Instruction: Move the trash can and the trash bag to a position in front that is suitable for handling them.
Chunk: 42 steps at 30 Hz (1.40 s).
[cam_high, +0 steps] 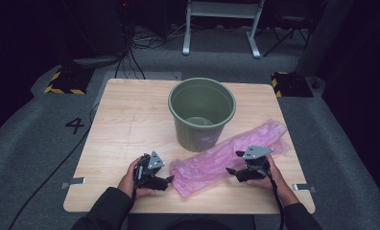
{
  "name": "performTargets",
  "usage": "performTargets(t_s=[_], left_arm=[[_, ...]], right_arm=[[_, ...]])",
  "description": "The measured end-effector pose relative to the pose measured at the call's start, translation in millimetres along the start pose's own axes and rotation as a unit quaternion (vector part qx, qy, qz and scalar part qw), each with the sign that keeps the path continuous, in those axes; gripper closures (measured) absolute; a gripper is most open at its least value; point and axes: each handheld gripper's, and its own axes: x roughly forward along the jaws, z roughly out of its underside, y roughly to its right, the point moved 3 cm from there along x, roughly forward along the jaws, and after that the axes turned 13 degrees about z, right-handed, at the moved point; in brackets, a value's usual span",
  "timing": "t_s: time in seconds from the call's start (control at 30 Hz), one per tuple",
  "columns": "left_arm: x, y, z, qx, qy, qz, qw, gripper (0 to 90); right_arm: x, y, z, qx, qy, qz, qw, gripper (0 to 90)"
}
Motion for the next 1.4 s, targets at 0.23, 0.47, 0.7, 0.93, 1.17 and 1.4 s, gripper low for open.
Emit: performTargets(t_s=[0.23,0.47,0.7,0.93,1.17,1.4], left_arm=[[6.5,-4.9,-2.1,0.018,0.004,0.020,0.9996,38.0],[8.1,-10.5,-5.7,0.036,0.008,0.024,0.9990,80.8],[2.8,-30.6,-3.4,0.037,0.012,0.010,0.9992,89.8],[-2.7,-45.6,-0.2,0.029,0.019,-0.002,0.9994,89.9],[-19.6,-49.7,3.3,0.017,0.048,-0.013,0.9986,60.1],[-38.8,-53.8,18.8,-0.019,0.063,-0.011,0.9978,19.7]], right_arm=[[3.8,10.8,6.1,0.020,-0.008,0.000,0.9998,27.5],[9.4,14.0,13.7,0.024,-0.023,-0.022,0.9992,58.3],[15.8,1.5,7.5,0.025,-0.004,-0.006,0.9997,80.8],[23.2,-15.9,-3.4,0.013,0.004,-0.015,0.9998,63.9],[7.9,-9.9,-7.0,0.010,0.015,-0.010,0.9998,19.6],[17.2,-0.3,-0.8,0.010,-0.015,-0.011,0.9998,15.6]])
